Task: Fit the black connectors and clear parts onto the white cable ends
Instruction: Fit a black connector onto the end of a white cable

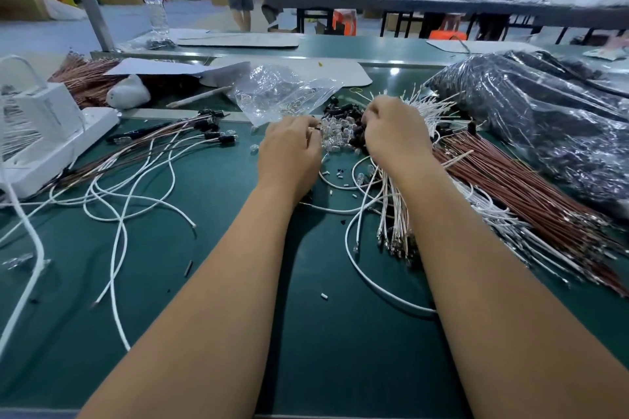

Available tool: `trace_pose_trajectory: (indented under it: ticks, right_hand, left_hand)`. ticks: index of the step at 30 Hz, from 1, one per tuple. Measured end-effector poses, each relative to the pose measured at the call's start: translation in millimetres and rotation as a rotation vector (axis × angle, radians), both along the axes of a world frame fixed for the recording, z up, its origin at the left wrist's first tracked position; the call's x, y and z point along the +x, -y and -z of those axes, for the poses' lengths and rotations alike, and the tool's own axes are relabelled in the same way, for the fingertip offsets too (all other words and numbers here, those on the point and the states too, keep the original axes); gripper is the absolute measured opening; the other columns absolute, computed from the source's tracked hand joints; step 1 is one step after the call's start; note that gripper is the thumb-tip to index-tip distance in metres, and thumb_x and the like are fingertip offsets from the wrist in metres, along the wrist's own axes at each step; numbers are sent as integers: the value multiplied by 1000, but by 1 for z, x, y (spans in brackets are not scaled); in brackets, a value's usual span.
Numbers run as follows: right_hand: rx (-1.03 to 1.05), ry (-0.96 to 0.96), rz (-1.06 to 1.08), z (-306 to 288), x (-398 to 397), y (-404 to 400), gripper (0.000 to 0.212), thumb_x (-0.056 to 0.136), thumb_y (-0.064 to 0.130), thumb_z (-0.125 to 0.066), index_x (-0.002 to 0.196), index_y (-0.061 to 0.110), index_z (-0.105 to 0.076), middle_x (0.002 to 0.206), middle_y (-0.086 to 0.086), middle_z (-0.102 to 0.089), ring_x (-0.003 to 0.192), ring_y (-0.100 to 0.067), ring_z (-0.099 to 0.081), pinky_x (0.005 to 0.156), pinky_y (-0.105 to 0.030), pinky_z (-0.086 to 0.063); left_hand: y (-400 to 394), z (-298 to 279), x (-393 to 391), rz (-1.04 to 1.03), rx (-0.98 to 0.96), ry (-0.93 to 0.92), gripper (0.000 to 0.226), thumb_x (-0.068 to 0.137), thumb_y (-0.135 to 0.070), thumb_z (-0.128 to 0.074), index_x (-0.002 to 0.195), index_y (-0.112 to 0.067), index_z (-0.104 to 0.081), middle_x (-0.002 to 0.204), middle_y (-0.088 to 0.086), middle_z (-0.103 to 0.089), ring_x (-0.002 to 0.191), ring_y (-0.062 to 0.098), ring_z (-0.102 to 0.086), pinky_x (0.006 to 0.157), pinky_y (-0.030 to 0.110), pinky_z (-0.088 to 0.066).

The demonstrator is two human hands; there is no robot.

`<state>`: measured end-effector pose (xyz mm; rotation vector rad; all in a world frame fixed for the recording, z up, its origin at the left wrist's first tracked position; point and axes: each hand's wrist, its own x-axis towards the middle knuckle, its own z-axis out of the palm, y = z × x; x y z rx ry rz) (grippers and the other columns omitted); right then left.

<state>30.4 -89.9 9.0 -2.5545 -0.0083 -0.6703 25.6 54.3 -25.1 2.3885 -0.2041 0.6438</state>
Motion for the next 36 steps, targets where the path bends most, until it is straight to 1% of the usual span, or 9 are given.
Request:
trace_pose_trajectory:
  ticks: [3,6,11,14,17,20,25,30,36]
  right_hand:
    - [194,-51,-46,-12,17,6,22,101,17,-35,90,10,-53,82,-5,-54,74,-21,-47,57,-32,-31]
    - [294,-178,-125,-18,33,7,23,102,21,-29,87,14,-44,87,-7,-48,84,-22,-41,68,-34,-34]
    - [181,-429,-84,-6,39,9,23,102,19,-27,96,15,-48,105,-11,-50,88,-24,-47,77,-37,-40]
    - [254,-382,-110,-8,32,5,23,102,18,-30,97,11,-51,100,-9,-56,85,-21,-50,72,-35,-42]
    - [516,-313,-163,-12,24,2,25,102,15,-32,87,13,-51,107,-14,-64,90,-23,-55,85,-44,-49]
    - [626,-178,-86,-8,16,5,24,102,15,-32,87,12,-50,97,-12,-60,81,-21,-50,74,-41,-46]
    - [439,-238,-62,4,5,0,22,99,16,-34,96,11,-55,80,-2,-52,65,-15,-43,55,-30,-32]
    - [514,-197,-125,4,-5,-2,25,97,14,-38,86,8,-59,91,-11,-65,85,-31,-60,77,-42,-51]
    - [76,65,46,14,-17,-3,27,96,16,-46,92,8,-71,102,-11,-60,102,-29,-50,84,-31,-38]
  left_hand:
    - [0,1,2,-37,6,-44,30,97,-21,-45,124,-13,-57,119,7,-58,116,26,-44,96,36,-35]
    - [0,1,4,-28,35,-107,30,95,-20,-46,122,-15,-59,121,7,-56,117,26,-43,100,39,-36]
    - [0,2,4,9,28,-137,28,92,-14,-46,110,-17,-67,119,6,-57,118,26,-42,101,42,-37]
    - [1,2,3,24,37,-139,29,91,-14,-47,111,-19,-67,121,5,-58,120,26,-42,102,41,-37]
    - [1,2,4,30,68,-161,29,92,-16,-49,114,-23,-65,124,3,-57,122,26,-40,103,38,-35]
    - [1,2,3,31,61,-152,29,91,-13,-50,113,-24,-66,122,2,-60,121,25,-42,101,39,-37]
    - [2,1,0,49,59,-100,29,88,-19,-54,114,-27,-65,120,-4,-62,121,23,-42,100,41,-37]
    - [4,2,3,124,245,-128,39,90,-35,-55,128,-36,-57,133,-7,-56,128,23,-35,101,40,-31]
    - [5,5,6,147,320,-88,27,93,-35,-53,118,-37,-64,132,-12,-56,127,20,-35,100,37,-28]
